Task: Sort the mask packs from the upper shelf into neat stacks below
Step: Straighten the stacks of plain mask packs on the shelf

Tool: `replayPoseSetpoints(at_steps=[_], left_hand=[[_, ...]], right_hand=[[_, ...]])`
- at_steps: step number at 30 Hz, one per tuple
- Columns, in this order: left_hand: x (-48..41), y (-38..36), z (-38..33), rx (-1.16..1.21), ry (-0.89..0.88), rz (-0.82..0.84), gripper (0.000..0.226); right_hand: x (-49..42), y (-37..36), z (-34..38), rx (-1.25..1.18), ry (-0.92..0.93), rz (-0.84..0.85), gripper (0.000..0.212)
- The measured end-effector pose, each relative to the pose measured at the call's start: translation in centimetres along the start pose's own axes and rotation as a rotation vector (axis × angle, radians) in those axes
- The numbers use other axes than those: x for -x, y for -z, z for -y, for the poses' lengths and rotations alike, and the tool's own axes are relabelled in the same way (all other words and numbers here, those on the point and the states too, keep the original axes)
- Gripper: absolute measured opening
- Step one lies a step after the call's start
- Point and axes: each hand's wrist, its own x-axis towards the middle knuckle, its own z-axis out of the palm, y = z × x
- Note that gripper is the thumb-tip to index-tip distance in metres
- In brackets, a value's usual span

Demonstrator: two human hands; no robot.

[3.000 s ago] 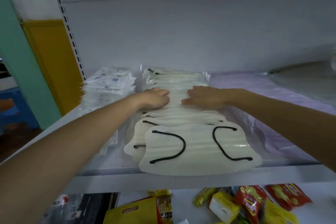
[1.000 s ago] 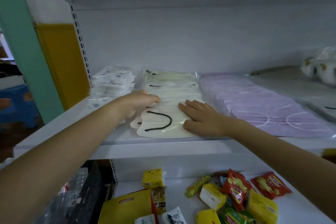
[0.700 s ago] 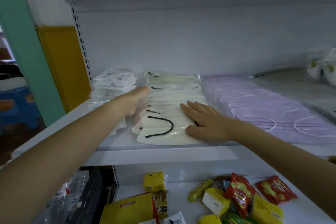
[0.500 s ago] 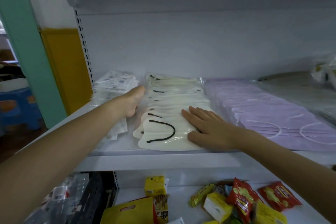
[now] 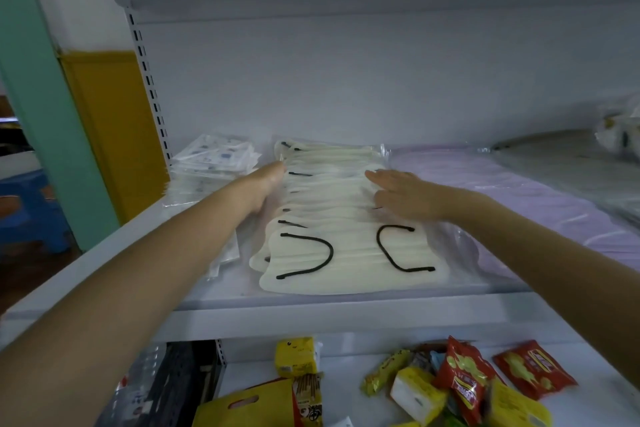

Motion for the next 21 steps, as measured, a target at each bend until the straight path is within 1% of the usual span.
replayPoseSetpoints(at_steps=[3, 4, 6, 7, 9, 11, 13, 16, 17, 19, 20, 21], left_hand=[[-1.7, -0.1, 0.1, -0.003, 0.0, 0.017, 0.028], [-2.2, -0.2, 0.2, 0.003, -0.001, 0.023, 0.025], [-3.2, -0.3, 0.5, -0.021, 0.004, 0.054, 0.024], [-3.7, -0.2, 0.6, -0.037, -0.003, 0.065, 0.027], [-4.2, -0.1, 0.6, -0.062, -0.015, 0.043, 0.031], [-5.3, 0.0, 0.3, -0.064, -0.031, -0.015, 0.027], [-6.6, -0.2, -0.1, -0.073, -0.056, -0.056, 0.025], [-8.3, -0.8, -0.4, -0.132, -0.077, -0.066, 0.036], [-8.6, -1.0, -0.5, -0.155, -0.079, -0.077, 0.035], [-9.5, -1.1, -0.3, -0.168, -0.11, -0.15, 0.026], [-10.2, -1.2, -0.1, -0.166, -0.123, -0.175, 0.03], [-10.9, -1.5, 0.1, -0.169, -0.116, -0.176, 0.04]], right_hand=[[-3.6, 0.4, -1.9, 0.001, -0.117, 0.017, 0.051], [-4.6, 0.2, -2.2, -0.011, -0.123, 0.036, 0.046], [-6.9, -0.5, -2.8, 0.051, -0.119, 0.042, 0.02], [-7.8, -0.6, -2.8, 0.071, -0.114, 0.048, 0.02], [-9.0, -0.6, -2.7, 0.104, -0.098, 0.022, 0.027], [-10.1, -0.2, -2.8, 0.157, -0.092, -0.053, 0.041], [-11.1, 0.1, -3.1, 0.198, -0.104, -0.06, 0.048], [-11.9, 0.3, -3.3, 0.166, -0.12, -0.075, 0.051], [-12.0, 0.4, -3.4, 0.158, -0.115, -0.096, 0.051], [-12.4, 0.6, -3.6, 0.187, -0.091, -0.126, 0.052], [-12.5, 0.6, -3.7, 0.206, -0.075, -0.13, 0.052], [-12.7, 0.5, -3.9, 0.22, -0.063, -0.126, 0.053]])
